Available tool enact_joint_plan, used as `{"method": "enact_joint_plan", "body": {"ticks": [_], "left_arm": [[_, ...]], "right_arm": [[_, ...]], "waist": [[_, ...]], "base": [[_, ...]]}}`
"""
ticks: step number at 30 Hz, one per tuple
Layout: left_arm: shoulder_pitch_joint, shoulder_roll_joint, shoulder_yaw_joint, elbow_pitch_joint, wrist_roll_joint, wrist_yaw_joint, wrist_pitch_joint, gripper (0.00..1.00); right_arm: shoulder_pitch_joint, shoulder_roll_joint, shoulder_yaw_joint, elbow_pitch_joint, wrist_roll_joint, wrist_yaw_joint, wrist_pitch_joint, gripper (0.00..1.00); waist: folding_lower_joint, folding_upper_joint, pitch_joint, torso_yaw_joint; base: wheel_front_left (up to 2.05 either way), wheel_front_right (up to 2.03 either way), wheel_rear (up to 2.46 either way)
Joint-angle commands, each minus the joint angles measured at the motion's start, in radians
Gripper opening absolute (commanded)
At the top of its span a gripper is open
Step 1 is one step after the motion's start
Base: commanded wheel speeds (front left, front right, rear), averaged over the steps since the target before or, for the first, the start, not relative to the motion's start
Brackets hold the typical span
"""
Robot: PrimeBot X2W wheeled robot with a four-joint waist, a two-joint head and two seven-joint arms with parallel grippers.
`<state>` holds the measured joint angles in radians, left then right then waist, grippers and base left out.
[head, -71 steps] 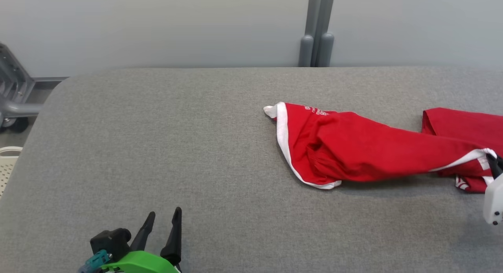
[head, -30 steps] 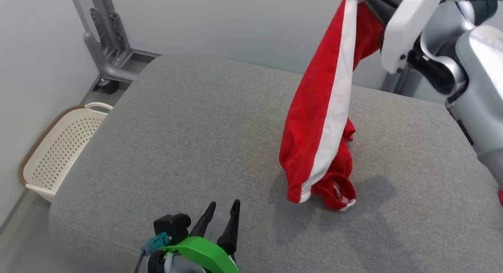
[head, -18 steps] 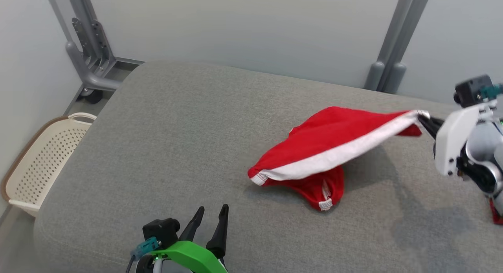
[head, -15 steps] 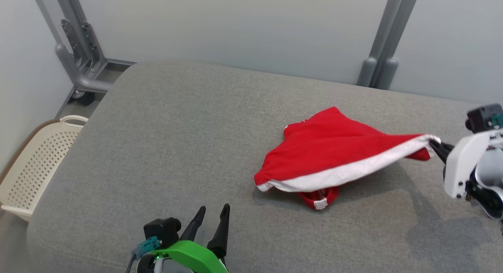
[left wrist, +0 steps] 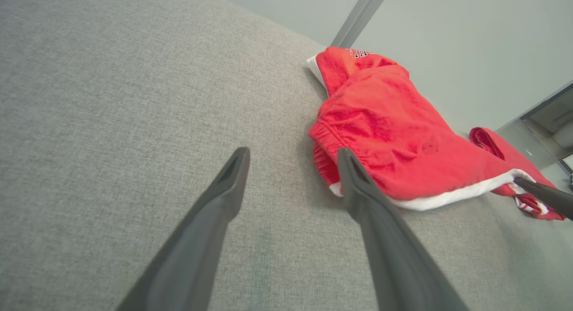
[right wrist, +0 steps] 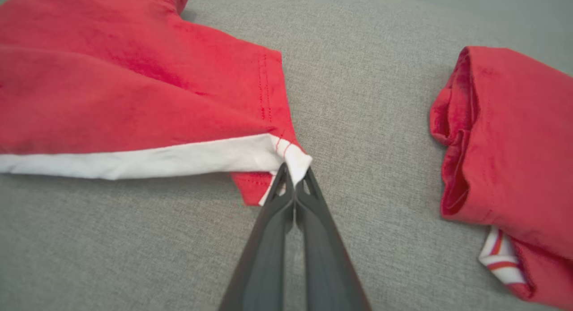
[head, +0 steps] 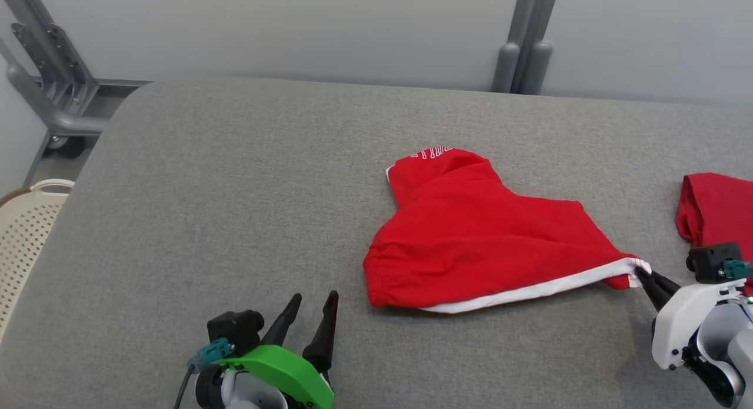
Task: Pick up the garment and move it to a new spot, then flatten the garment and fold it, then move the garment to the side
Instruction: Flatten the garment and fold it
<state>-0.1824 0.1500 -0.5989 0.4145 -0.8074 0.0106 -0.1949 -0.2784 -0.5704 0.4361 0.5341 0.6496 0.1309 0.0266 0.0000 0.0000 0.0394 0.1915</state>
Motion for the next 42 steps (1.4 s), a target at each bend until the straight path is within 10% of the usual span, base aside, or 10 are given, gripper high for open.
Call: {"method": "enact_joint_plan", "body": {"ticks": [1, 2, 19, 30, 42], "left_arm": [[-0.015, 0.011, 0.005, -0.006, 0.004, 0.008, -0.002, 1.0], [-0.013, 0.015, 0.007, -0.009, 0.002, 0.008, -0.004, 1.0], [0.151, 0.113, 0.072, -0.115, 0.077, 0.064, -0.066, 1.0], [0.267, 0.124, 0.205, -0.216, 0.216, 0.04, -0.07, 1.0], [0.341, 0.065, 0.324, -0.2, 0.326, -0.031, -0.071, 1.0]], "right_arm": [[0.0, 0.005, -0.005, 0.007, -0.02, 0.0, -0.022, 0.8], [-0.002, 0.01, -0.006, 0.015, -0.038, 0.0, -0.044, 1.0], [0.142, 0.117, -0.221, -0.02, -0.248, 0.0, -0.289, 1.0], [0.388, 0.262, -0.467, -0.386, -0.441, 0.0, -0.291, 1.0], [0.492, 0.357, -0.576, -0.419, -0.516, 0.0, -0.292, 1.0]], "waist": [[0.0, 0.0, 0.014, -0.025], [0.0, 0.0, 0.014, -0.032], [0.0, 0.0, -0.068, -0.135], [0.0, 0.0, -0.081, -0.142], [0.0, 0.0, -0.089, -0.12]], "base": [[0.0, 0.0, 0.0], [0.0, 0.0, 0.0], [0.0, 0.0, 0.0], [0.0, 0.0, 0.0], [0.0, 0.0, 0.0]]}}
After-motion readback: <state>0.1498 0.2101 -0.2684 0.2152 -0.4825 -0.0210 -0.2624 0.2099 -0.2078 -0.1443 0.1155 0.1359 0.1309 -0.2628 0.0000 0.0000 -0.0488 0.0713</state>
